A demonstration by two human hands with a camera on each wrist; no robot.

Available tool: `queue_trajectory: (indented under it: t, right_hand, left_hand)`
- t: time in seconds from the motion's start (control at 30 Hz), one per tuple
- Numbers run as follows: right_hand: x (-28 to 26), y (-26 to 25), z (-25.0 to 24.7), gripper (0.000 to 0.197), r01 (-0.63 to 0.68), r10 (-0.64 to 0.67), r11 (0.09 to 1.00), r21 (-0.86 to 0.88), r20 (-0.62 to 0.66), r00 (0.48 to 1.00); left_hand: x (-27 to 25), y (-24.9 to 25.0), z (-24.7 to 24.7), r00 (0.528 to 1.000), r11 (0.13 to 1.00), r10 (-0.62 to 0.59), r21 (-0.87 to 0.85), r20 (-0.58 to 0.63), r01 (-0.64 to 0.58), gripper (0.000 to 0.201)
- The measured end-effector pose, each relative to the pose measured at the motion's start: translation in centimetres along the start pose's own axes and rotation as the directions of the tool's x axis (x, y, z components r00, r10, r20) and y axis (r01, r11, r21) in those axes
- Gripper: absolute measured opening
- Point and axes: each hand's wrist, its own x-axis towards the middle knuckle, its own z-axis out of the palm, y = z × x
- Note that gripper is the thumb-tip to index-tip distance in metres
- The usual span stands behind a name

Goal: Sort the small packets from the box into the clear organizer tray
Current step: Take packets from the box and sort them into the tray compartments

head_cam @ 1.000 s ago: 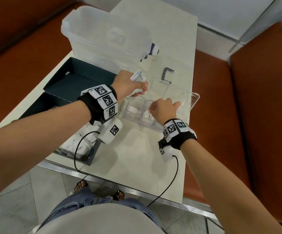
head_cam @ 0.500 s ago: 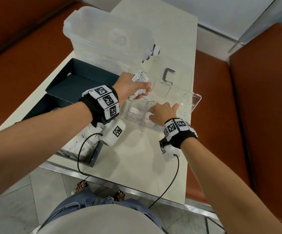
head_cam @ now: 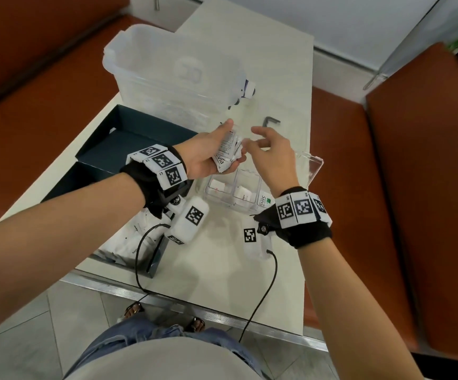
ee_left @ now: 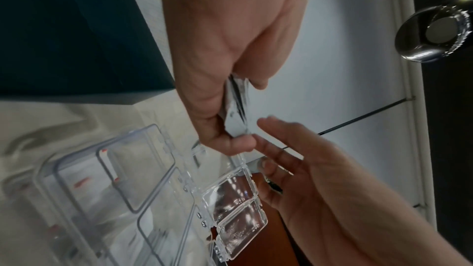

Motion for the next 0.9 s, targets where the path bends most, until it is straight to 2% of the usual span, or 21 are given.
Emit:
queue_trajectory:
  t: [0.07,0.17,0.37,0.53,0.6,0.73,0.83,0.9]
  right_hand:
    - [0.6,-0.4,0.2,0.041,-0.047,0.044,0.998,0.029,0.098,0.994]
    - [1.1,-0.6,0.1,0.028,-0.091,0.066,0.983,0.157,0.157,0.985]
    - [1.5,-0.1,-1.1,0.007,-0.131,0.131,0.955,0.268,0.020,0.991]
    - [0.9,0.1,-2.9,0.006,-0.093,0.135,0.854,0.511,-0.046,0.990]
    - [0.5,0.5,-3.5,0.006,-0.043,0.089,0.874,0.484,-0.072,0.993]
    - [-0.8,1.7,-3.6,0.011,0.018,-0.008,0.969,0.246,-0.039,0.999]
    - [-1.5,2.6,-4.1,0.020,0.020,-0.028,0.986,0.168,0.046,0.999]
    - [-1.3,2.9,-4.8,0.025,-0.003,0.000,0.991,0.133,0.019,1.000]
  left_hand:
    - [-0.4,0.1,0.4,1.000,1.000,-0.011,0.017,0.029,0.010,0.054]
    - [-1.0,0.4,0.7,0.994,0.999,-0.037,0.034,0.105,0.034,0.063]
    - [-1.7,0.2,0.3,0.985,0.998,-0.045,0.053,0.167,0.036,0.041]
    - [-1.1,0.1,0.0,0.994,0.996,-0.045,0.083,0.099,0.036,0.041]
    - [-0.7,0.3,0.1,0.997,0.996,-0.049,0.084,0.065,0.043,0.042]
    - [-0.1,0.3,1.0,1.000,0.995,0.018,0.100,0.016,-0.020,0.029]
    - [0.3,-0.1,1.5,0.994,0.970,0.111,0.220,-0.019,-0.104,0.022]
    - [0.5,-0.6,1.6,0.989,0.941,0.147,0.311,-0.017,-0.134,0.020]
